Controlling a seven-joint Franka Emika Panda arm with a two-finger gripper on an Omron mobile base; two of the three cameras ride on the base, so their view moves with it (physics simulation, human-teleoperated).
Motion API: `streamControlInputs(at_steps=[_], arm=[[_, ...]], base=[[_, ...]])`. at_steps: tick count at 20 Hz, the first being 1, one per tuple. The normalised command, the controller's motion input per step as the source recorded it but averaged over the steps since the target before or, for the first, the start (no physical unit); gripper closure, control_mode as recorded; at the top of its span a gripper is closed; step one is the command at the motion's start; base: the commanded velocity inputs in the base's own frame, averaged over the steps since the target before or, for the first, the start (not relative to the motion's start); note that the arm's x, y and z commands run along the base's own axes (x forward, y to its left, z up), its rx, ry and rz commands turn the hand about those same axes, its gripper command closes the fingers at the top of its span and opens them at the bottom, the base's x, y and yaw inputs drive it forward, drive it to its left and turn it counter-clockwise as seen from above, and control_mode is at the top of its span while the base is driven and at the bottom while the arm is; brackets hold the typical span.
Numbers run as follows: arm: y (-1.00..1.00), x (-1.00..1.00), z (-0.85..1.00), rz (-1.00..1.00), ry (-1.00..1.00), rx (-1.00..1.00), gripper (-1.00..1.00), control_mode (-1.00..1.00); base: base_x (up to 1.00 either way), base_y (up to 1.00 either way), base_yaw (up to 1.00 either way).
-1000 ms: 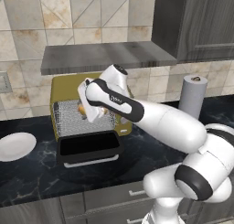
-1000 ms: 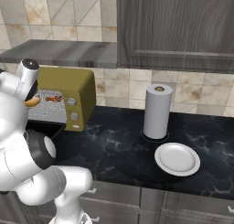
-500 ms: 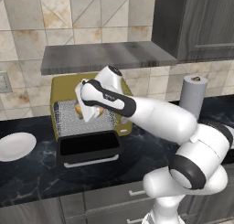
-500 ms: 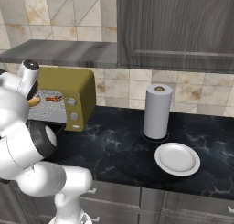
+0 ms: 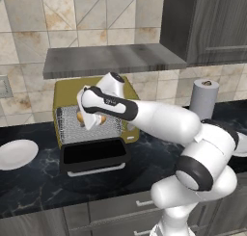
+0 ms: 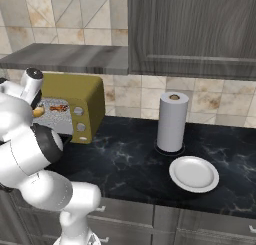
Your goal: Open the toaster oven door. Place the hotdog bun on the top rack in the toaster oven and place the chicken drumstick on the bottom rack.
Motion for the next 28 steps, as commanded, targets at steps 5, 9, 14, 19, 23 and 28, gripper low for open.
streamControlInputs(at_steps=[5,9,14,19,23,28], arm=[[0.02,0.07,-0.11,0.0,0.0,0.01,1.0,-1.0],[0.01,0.09,-0.09,-0.02,0.0,0.01,1.0,-1.0],[0.01,0.06,-0.1,-0.05,0.0,0.0,1.0,-1.0],[0.01,0.05,-0.16,-0.06,0.0,0.0,1.0,-1.0],[0.0,0.04,-0.14,-0.05,0.0,0.0,1.0,-1.0],[0.0,0.0,-0.21,-0.03,0.0,0.0,1.0,-1.0]], base=[[0.0,0.0,0.0],[0.0,0.0,0.0],[0.0,0.0,0.0],[0.0,0.0,0.0],[0.0,0.0,0.0],[0.0,0.0,0.0]])
